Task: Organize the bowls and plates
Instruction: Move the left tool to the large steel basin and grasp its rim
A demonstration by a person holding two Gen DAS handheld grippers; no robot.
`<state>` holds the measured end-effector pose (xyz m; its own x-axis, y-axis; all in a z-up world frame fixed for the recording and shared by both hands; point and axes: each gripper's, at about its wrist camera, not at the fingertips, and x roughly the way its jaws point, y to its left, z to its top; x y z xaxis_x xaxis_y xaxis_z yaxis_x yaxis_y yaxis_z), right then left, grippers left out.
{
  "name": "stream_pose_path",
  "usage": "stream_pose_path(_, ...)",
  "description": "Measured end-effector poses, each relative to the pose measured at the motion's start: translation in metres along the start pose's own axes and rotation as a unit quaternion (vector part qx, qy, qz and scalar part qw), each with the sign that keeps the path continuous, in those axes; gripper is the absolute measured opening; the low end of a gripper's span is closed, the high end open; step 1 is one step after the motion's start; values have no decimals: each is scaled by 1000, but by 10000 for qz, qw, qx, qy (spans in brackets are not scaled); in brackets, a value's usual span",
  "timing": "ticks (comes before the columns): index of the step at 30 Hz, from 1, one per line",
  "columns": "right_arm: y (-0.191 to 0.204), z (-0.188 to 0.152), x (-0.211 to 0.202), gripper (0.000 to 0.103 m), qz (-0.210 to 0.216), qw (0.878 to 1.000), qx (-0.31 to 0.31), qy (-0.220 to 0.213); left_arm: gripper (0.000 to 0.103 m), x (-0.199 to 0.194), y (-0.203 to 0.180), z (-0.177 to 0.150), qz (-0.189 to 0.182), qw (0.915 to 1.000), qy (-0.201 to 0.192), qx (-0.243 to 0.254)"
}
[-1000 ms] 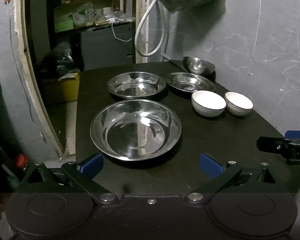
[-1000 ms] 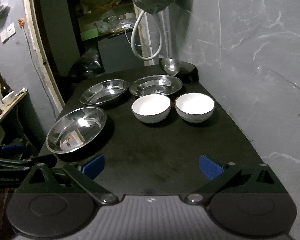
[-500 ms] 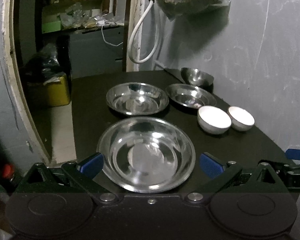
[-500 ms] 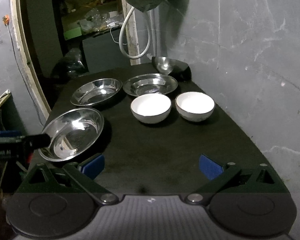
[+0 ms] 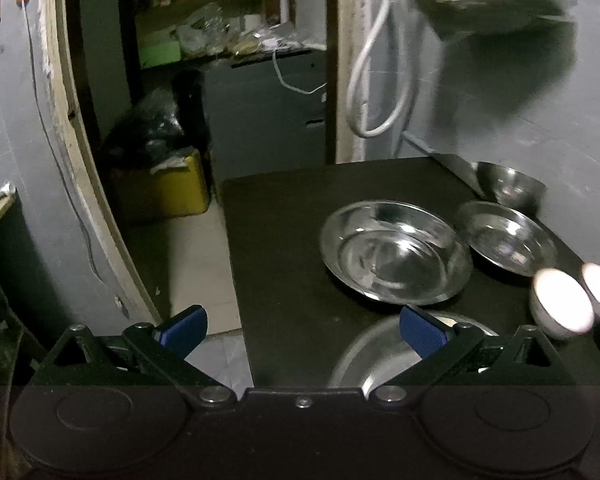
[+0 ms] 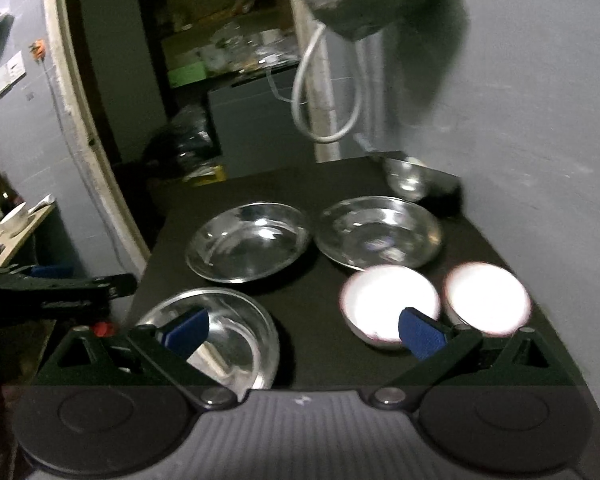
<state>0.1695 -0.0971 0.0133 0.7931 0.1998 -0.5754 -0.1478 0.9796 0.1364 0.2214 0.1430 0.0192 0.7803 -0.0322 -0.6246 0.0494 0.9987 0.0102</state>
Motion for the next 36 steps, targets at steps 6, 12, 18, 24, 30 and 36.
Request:
stream_pose_path(6, 6, 20, 48, 103, 0, 9992, -93, 392, 102, 39, 11, 22, 41, 9994, 310, -151)
stream_pose_path(12, 4, 28, 86, 103, 233, 9986, -207, 435, 102, 71, 11, 35, 173, 9984, 441, -308)
stream_pose_path(18, -17, 39, 123, 97, 784, 9946, 430, 524, 102, 99, 2, 42, 187, 9973, 636, -329)
stream_pose_path(24, -34, 53, 148, 85, 1010, 9903, 781, 547, 102, 118, -5, 46, 98, 9958, 779, -470)
stream_pose_path(30, -39, 54, 163, 77, 1213, 9861, 848, 751, 92, 125, -9, 47, -3, 9951, 806, -580)
stream_pose_path(36, -35, 54, 175, 64, 1262, 9841, 821, 941, 72, 132, -9, 48, -182, 9931, 890, -739)
